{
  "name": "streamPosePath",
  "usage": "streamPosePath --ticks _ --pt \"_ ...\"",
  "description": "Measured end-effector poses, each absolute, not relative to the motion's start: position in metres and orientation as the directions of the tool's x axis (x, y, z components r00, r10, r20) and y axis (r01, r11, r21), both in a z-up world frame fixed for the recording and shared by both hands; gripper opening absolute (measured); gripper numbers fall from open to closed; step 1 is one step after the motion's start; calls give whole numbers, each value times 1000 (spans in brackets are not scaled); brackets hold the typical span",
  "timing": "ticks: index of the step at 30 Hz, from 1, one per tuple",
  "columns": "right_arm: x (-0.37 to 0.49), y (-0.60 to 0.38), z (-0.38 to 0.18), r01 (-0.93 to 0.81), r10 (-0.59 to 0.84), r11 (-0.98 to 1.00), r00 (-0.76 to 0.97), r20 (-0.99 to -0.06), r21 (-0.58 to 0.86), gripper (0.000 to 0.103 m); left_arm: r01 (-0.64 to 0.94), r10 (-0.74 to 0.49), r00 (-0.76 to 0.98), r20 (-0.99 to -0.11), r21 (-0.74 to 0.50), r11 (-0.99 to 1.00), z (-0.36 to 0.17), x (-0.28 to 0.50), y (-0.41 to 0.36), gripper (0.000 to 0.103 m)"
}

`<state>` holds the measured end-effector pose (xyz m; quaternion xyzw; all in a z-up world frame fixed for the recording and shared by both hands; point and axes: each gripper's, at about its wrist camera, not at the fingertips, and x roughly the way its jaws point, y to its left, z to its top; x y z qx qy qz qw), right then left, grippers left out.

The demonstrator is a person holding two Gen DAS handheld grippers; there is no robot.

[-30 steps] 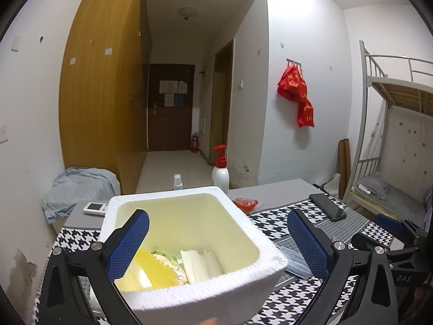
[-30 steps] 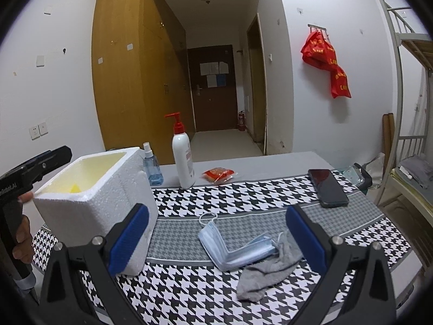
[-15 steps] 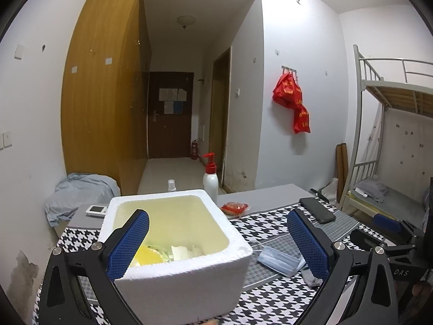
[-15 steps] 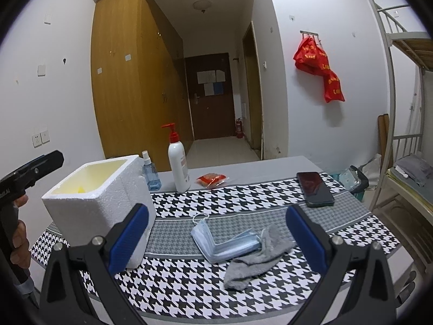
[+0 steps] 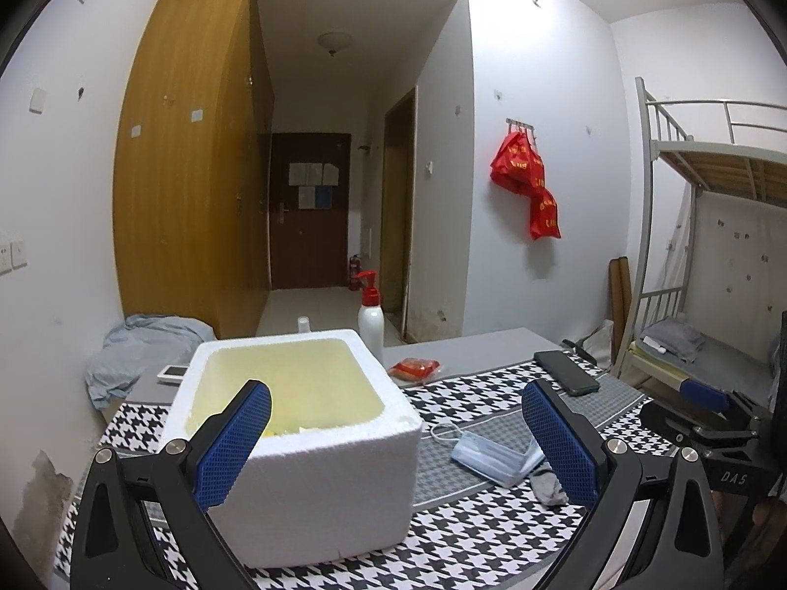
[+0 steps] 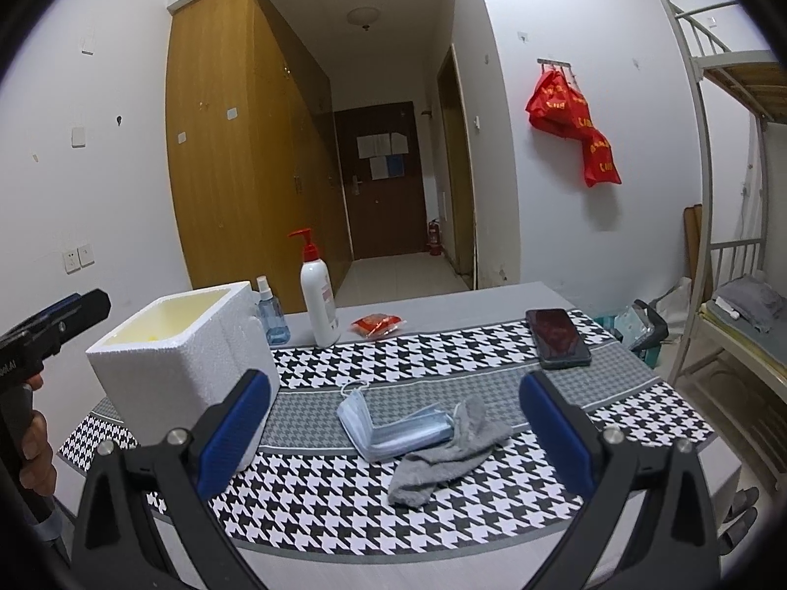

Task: Organize soft objects

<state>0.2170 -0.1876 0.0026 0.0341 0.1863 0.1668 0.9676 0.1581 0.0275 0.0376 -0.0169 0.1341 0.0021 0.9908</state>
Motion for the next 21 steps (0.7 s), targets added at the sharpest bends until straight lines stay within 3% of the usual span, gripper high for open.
streamPosePath --ticks 21 --pt "200 -209 -16 -308 333 943 872 -360 127 102 2 -17 961 -276 -55 999 3 141 3 102"
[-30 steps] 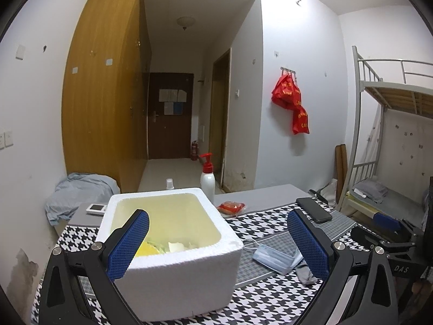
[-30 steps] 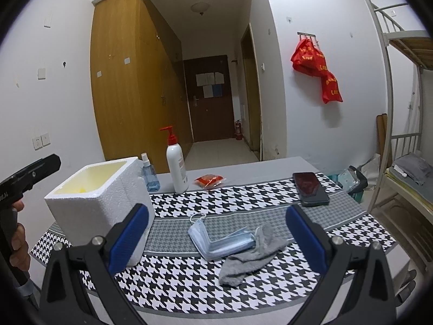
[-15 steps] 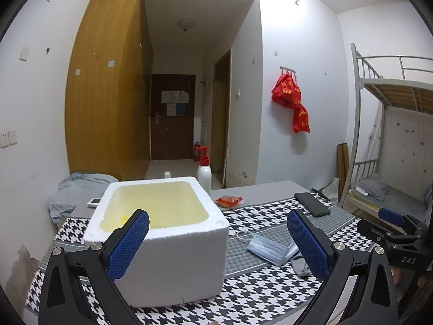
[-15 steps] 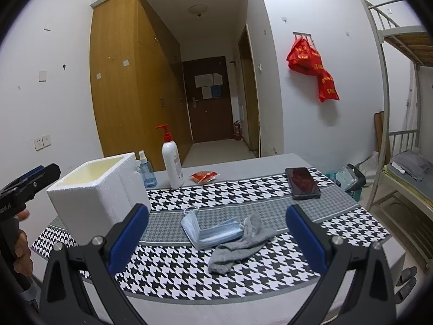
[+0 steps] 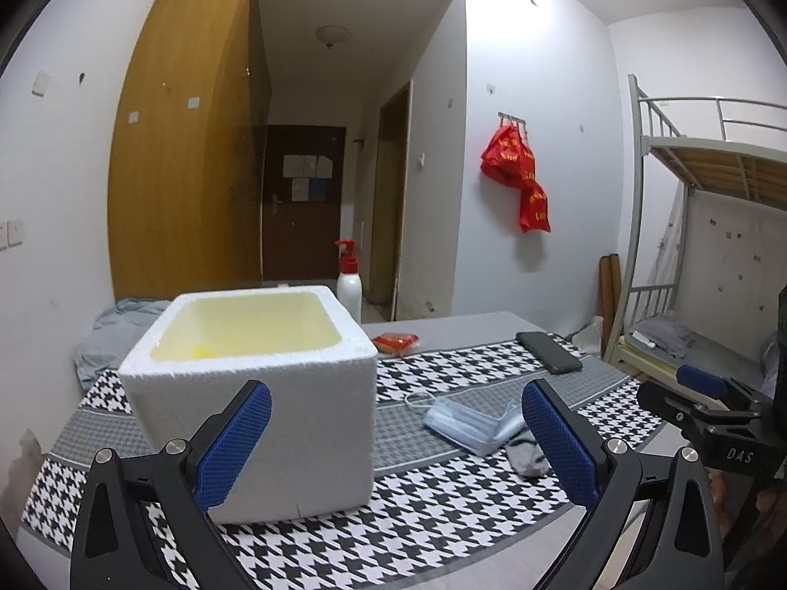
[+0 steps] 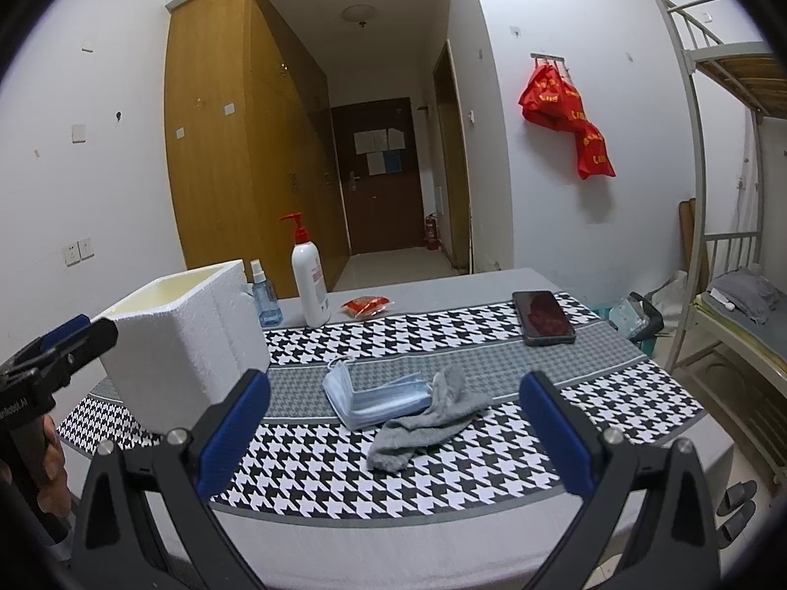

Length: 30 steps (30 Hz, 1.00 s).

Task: Organize soft objects

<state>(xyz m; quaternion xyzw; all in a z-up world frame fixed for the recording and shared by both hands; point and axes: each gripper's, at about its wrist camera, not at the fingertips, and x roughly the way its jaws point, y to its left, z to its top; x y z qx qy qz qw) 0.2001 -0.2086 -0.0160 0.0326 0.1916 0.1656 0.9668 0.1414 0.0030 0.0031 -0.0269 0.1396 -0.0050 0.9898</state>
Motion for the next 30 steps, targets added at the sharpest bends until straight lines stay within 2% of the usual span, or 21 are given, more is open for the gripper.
streamPosePath --ticks 6,17,30 --pt "199 -212 -20 -309 331 944 869 -368 119 102 -5 -6 964 -265 -41 999 0 142 -8 102" --pt "209 -224 -31 -301 322 947 863 -389 115 102 55 -60 949 -310 -27 998 -10 163 -33 102" --pt "230 -240 -52 -286 312 950 842 -440 128 102 85 -89 907 -412 -30 996 -32 200 -60 102"
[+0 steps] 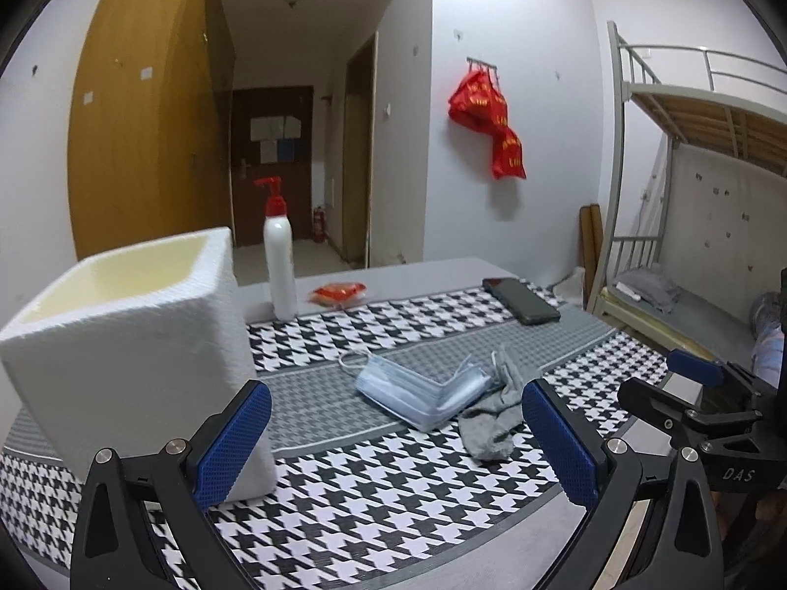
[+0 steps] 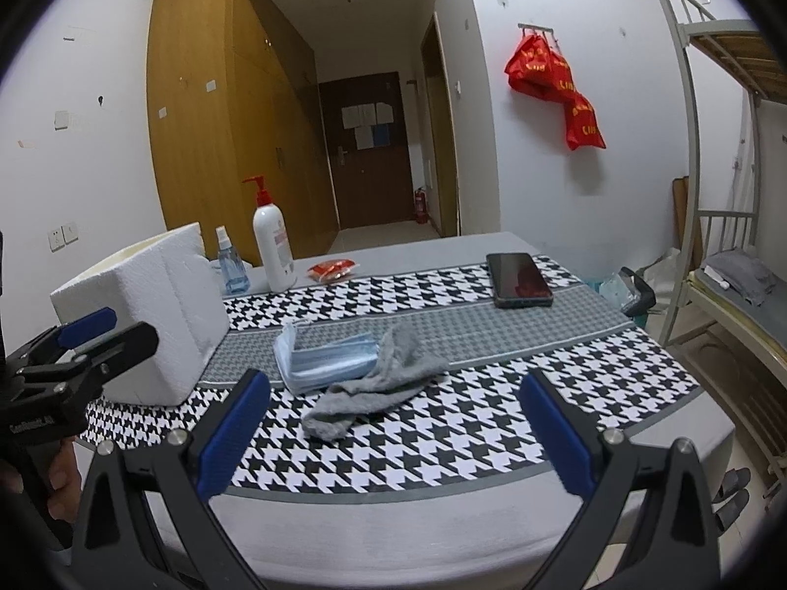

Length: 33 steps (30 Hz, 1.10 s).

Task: Organize soft objects

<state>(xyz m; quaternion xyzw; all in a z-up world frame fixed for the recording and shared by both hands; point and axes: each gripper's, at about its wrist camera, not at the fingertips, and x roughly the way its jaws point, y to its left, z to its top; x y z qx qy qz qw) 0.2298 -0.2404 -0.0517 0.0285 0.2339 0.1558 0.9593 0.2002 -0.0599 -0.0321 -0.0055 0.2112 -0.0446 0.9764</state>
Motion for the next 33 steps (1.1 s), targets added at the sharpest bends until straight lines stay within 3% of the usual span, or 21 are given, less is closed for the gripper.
streamPosePath --ticks 33 --pt "289 -246 -90 -320 349 935 751 -560 154 102 109 -96 784 -614 -17 994 -66 306 -85 102"
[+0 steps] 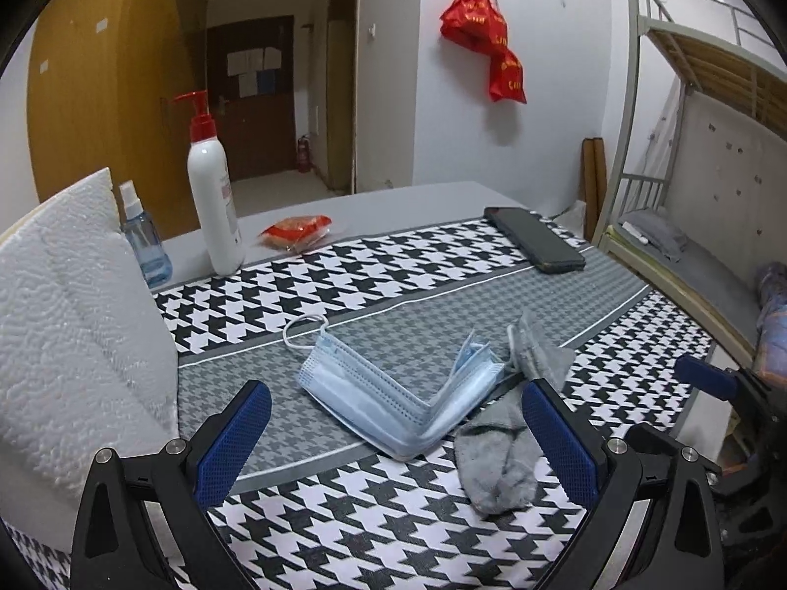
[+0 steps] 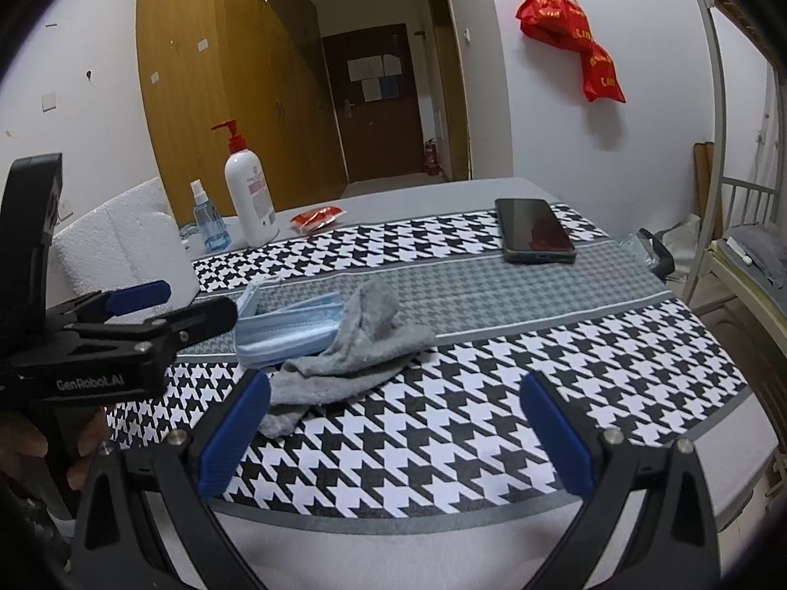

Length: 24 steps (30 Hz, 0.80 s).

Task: Organize soft objects
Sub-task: 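Close the left tool on the blue face mask while the right tool approaches the grey sock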

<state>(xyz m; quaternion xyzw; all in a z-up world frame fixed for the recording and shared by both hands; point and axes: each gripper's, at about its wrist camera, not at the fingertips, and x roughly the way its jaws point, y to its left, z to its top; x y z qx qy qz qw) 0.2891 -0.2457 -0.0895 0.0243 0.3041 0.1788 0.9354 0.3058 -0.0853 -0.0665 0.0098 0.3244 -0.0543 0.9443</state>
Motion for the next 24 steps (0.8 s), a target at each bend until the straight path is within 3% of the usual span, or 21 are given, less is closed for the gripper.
streamPosePath --ticks 13,24 --pt "298 -240 -92 -346 374 924 728 -574 163 102 129 -90 737 -669 9 992 -82 332 -88 101" --pt "307 -228 -97 -359 374 921 709 -598 151 102 154 -147 659 -737 -59 986 -101 353 -78 73"
